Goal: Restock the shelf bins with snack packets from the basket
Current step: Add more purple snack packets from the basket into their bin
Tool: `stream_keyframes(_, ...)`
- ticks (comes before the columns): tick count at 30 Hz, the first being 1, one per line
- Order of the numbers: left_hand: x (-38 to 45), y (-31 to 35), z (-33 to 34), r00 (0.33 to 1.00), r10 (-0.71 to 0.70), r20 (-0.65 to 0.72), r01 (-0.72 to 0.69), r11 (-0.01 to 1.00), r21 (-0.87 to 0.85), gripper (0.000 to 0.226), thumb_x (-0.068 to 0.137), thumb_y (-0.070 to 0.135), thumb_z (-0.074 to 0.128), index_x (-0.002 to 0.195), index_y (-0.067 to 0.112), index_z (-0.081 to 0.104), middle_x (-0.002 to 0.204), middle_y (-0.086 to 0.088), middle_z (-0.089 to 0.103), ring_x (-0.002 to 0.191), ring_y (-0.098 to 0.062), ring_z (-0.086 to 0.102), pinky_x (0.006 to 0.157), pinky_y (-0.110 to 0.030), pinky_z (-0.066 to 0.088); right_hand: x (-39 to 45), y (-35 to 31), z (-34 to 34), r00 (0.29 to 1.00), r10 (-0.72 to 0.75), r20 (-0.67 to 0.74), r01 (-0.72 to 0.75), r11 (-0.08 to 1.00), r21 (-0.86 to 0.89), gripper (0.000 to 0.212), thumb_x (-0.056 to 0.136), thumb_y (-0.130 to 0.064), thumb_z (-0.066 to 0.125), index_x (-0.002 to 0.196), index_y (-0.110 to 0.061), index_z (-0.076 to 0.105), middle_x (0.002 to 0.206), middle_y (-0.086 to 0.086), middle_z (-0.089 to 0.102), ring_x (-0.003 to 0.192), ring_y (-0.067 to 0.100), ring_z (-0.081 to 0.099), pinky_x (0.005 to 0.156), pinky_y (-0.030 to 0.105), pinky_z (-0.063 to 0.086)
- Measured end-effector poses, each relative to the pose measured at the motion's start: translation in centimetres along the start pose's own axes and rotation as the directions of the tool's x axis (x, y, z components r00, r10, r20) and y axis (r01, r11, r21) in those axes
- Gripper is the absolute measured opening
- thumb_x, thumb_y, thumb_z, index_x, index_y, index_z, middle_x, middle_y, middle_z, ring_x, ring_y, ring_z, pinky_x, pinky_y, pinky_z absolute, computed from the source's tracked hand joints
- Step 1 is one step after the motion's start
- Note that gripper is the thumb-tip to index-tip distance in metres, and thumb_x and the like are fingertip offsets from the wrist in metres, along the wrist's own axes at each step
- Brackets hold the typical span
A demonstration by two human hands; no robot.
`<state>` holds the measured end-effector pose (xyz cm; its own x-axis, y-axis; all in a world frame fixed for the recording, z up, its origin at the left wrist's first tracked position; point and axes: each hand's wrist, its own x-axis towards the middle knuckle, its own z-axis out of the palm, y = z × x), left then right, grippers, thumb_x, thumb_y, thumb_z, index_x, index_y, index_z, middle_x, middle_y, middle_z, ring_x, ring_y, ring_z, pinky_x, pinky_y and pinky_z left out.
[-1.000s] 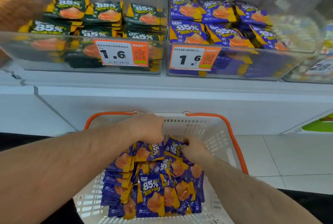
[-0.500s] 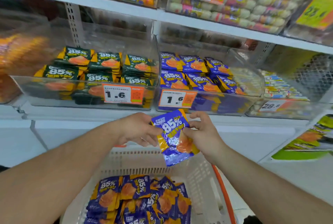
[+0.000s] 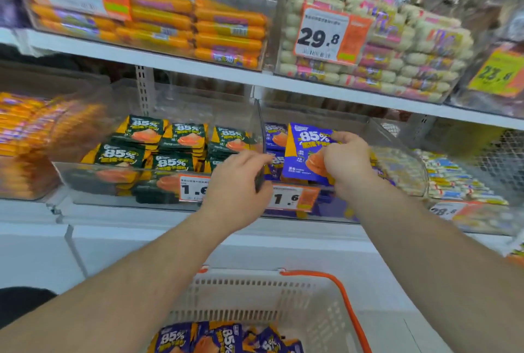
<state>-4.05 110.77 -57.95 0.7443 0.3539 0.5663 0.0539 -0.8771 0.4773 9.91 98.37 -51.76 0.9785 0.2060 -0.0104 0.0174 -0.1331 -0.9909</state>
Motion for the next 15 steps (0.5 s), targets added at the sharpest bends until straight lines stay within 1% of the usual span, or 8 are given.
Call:
stream_keyframes(2, -0.2, -0.9, 0.7, 0.998, 0.021, 0.051, -0.025, 0.996, 0.080, 0.051, 0.079, 0.024, 0.056, 0.129, 0.016, 0.061, 0.123, -0.004, 0.065, 0.109, -0.027, 0.061, 0.090, -0.045, 0.050, 2.2, 0.6, 1.5, 1.000, -0.006, 0.012, 0.008, 0.984, -0.177, 0.060, 0.082, 0.006, 0.061, 0.137, -0.013, 0.051, 0.102, 0.019, 0.069, 0.075, 0.031, 0.071, 0.070, 0.041, 0.061)
stream_keyframes(3, -0.4, -1.1, 1.0, 0.996, 0.017, 0.093, -0.028, 0.992, 0.126, 0.056, 0.077, 0.025, 0.056, 0.132, 0.018, 0.058, 0.125, -0.003, 0.064, 0.109, -0.027, 0.061, 0.090, -0.045, 0.050, 3.1, 1.0, 2.2, 1.000, -0.014, 0.025, 0.020, 0.963, -0.267, 0.059, 0.081, 0.002, 0.061, 0.137, -0.012, 0.051, 0.111, 0.019, 0.068, 0.087, 0.035, 0.070, 0.078, 0.045, 0.060)
stream_keyframes(5, -0.7, -1.3, 1.5, 0.991, 0.015, 0.133, -0.042, 0.978, 0.202, 0.062, 0.074, 0.026, 0.060, 0.135, 0.021, 0.055, 0.128, -0.002, 0.062, 0.113, -0.027, 0.060, 0.092, -0.044, 0.045, 3.3, 1.4, 3.2, 0.997, -0.034, 0.072, 0.063, 0.894, -0.444, 0.050, 0.083, -0.002, 0.062, 0.132, -0.005, 0.054, 0.120, 0.017, 0.065, 0.106, 0.038, 0.064, 0.091, 0.047, 0.055)
stream_keyframes(6, -0.8, -1.3, 1.5, 0.992, 0.014, 0.128, -0.042, 0.976, 0.214, 0.064, 0.072, 0.025, 0.062, 0.135, 0.021, 0.056, 0.128, -0.002, 0.062, 0.112, -0.027, 0.060, 0.092, -0.044, 0.044, 3.0, 1.5, 3.6, 0.992, -0.041, 0.119, 0.100, 0.831, -0.547, 0.045, 0.086, -0.004, 0.063, 0.130, -0.003, 0.056, 0.124, 0.015, 0.063, 0.112, 0.036, 0.061, 0.095, 0.045, 0.052)
stream_keyframes(8, -0.8, -1.4, 1.6, 0.995, 0.011, 0.102, -0.032, 0.977, 0.209, 0.063, 0.069, 0.025, 0.063, 0.132, 0.021, 0.059, 0.126, -0.002, 0.063, 0.111, -0.027, 0.061, 0.091, -0.043, 0.043, 2.6, 1.8, 4.0, 0.973, -0.080, 0.216, 0.212, 0.673, -0.709, 0.034, 0.088, -0.011, 0.065, 0.122, -0.005, 0.065, 0.126, 0.013, 0.064, 0.116, 0.032, 0.058, 0.096, 0.039, 0.051)
stream_keyframes(11, -0.9, -1.5, 1.8, 0.997, 0.036, 0.074, -0.052, 0.976, 0.213, 0.062, 0.065, 0.025, 0.063, 0.126, 0.020, 0.064, 0.122, -0.004, 0.065, 0.106, -0.028, 0.064, 0.090, -0.042, 0.045, 2.4, 2.2, 4.2, 0.955, -0.098, 0.281, 0.292, 0.499, -0.816, 0.029, 0.084, -0.026, 0.066, 0.112, -0.020, 0.070, 0.126, 0.006, 0.065, 0.116, 0.029, 0.057, 0.093, 0.036, 0.051)
stream_keyframes(13, -1.0, -1.5, 2.0, 0.996, 0.058, 0.063, -0.069, 0.977, 0.201, 0.060, 0.063, 0.023, 0.065, 0.123, 0.019, 0.065, 0.121, -0.005, 0.066, 0.106, -0.028, 0.064, 0.091, -0.042, 0.045, 2.6, 2.3, 4.3, 0.958, -0.078, 0.276, 0.281, 0.455, -0.845, 0.034, 0.081, -0.033, 0.066, 0.114, -0.027, 0.069, 0.131, 0.005, 0.061, 0.121, 0.031, 0.054, 0.097, 0.041, 0.050)
stream_keyframes(15, -1.0, -1.7, 2.3, 0.996, 0.081, 0.021, -0.084, 0.980, 0.179, 0.057, 0.063, 0.020, 0.066, 0.121, 0.017, 0.067, 0.121, -0.007, 0.065, 0.111, -0.030, 0.063, 0.093, -0.044, 0.045, 2.7, 2.4, 4.3, 0.958, -0.059, 0.279, 0.277, 0.425, -0.862, 0.030, 0.081, -0.034, 0.065, 0.110, -0.029, 0.070, 0.129, 0.005, 0.061, 0.120, 0.032, 0.053, 0.097, 0.043, 0.050)
